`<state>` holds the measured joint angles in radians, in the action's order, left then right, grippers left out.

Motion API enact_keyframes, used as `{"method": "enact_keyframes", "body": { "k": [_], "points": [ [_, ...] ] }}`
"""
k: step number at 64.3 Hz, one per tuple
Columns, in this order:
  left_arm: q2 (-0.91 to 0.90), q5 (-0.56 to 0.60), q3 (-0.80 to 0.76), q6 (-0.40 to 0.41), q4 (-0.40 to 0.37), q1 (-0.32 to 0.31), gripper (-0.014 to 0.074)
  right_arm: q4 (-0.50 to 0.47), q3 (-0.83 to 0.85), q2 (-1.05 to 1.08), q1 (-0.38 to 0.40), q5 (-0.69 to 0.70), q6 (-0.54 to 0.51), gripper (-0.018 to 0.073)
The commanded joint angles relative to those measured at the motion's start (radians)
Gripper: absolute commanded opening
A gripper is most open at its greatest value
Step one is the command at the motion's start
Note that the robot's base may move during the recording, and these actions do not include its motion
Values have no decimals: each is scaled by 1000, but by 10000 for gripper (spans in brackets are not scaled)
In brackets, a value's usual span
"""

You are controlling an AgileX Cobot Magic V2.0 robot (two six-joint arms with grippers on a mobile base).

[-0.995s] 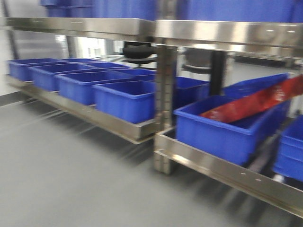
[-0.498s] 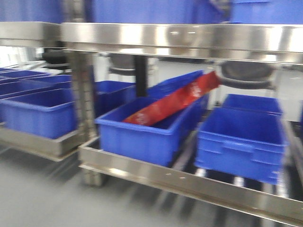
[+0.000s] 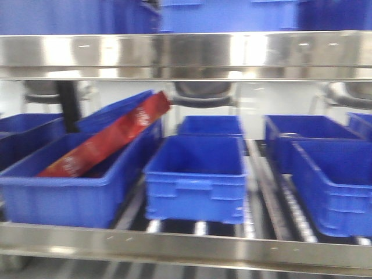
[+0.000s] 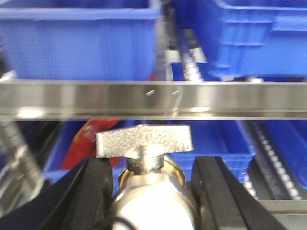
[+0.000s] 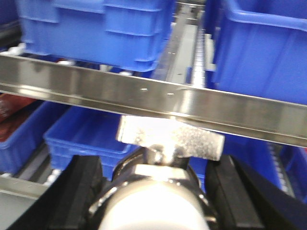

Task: Place valve from conveyor to right shelf box
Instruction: 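Turn and approach the steel shelf with blue bins, holding both valves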

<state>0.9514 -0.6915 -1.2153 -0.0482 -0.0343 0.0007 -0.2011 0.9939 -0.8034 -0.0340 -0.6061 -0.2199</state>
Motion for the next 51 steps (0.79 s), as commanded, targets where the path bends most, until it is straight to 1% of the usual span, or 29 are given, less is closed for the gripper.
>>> {"method": "enact_keyframes", "body": {
  "k": [1,51],
  "points": [
    [-12,59,-7,6,-8,-7,-111,3,10,8,0,76,-7,-153],
    [-12,59,-7,6,-8,-7,-111,3,10,8,0,76,-7,-153]
  ]
}}
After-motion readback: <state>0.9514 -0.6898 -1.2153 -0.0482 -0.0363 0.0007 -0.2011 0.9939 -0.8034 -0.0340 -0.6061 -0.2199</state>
